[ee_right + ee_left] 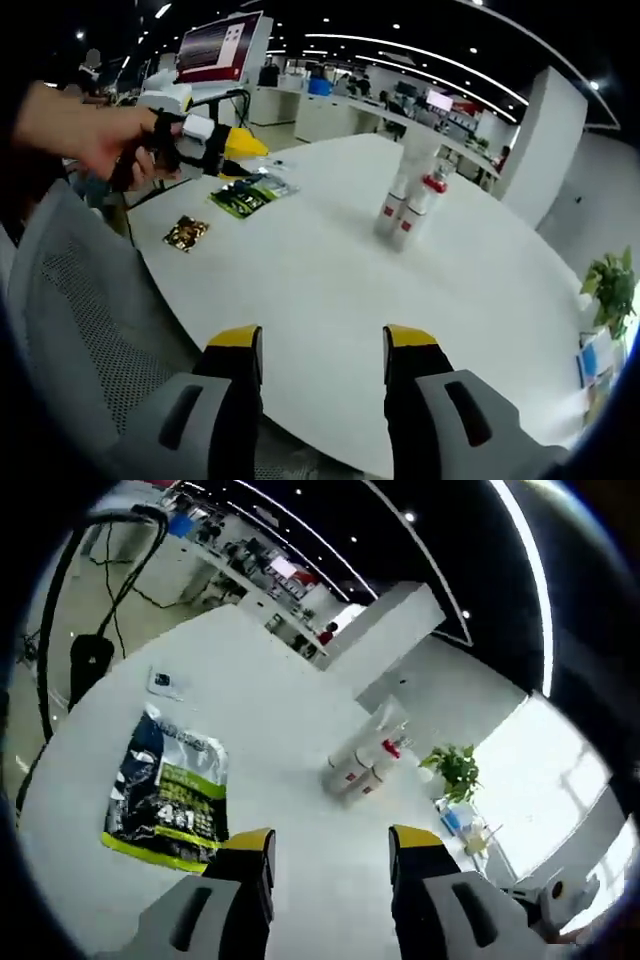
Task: Arrange the skincare products in the storage area until every visible bottle or jar stands upright without overlapping.
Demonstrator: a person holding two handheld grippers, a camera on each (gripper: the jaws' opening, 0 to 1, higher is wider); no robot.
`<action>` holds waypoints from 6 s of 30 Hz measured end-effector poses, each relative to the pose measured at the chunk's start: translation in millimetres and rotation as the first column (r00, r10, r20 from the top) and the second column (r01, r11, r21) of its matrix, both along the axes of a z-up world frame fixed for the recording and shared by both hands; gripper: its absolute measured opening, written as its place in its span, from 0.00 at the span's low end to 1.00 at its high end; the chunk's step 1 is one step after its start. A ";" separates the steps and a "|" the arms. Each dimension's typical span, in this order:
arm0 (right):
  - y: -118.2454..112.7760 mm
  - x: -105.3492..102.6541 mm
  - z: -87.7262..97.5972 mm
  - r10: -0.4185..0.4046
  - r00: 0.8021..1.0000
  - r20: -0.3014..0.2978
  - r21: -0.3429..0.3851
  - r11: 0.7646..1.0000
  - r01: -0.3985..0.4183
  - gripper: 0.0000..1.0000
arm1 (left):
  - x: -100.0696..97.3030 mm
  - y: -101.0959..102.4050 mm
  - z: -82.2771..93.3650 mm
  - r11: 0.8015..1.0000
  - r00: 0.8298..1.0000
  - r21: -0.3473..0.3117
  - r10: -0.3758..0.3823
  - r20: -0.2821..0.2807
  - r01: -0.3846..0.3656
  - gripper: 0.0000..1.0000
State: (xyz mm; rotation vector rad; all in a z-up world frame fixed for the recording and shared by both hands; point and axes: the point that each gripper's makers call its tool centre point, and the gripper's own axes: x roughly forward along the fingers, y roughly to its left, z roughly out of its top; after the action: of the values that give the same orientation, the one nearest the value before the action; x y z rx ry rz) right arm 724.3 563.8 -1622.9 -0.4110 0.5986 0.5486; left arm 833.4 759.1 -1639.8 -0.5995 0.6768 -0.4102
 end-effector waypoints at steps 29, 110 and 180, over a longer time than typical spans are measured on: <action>-4.1 3.8 0.0 0.011 0.999 0.033 -0.058 0.998 -0.009 0.41 | 55.6 67.8 -90.7 0.761 0.961 0.624 0.003 -0.278 0.178 0.87; 47.1 -19.0 48.4 0.050 0.960 -0.277 0.683 0.713 0.160 0.40 | -159.1 -102.7 15.8 0.669 0.731 0.532 -0.670 0.128 0.520 0.06; 23.2 -38.3 52.5 0.327 0.863 -0.384 0.472 0.873 -0.121 0.00 | -148.5 -118.8 33.4 0.767 0.756 0.418 -0.610 0.237 0.488 0.53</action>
State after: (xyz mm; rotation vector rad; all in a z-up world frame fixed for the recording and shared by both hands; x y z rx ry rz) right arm 686.0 587.0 -1570.4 0.0863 0.8571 1.0041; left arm 684.8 640.2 -1606.4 0.0309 0.5405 -0.9262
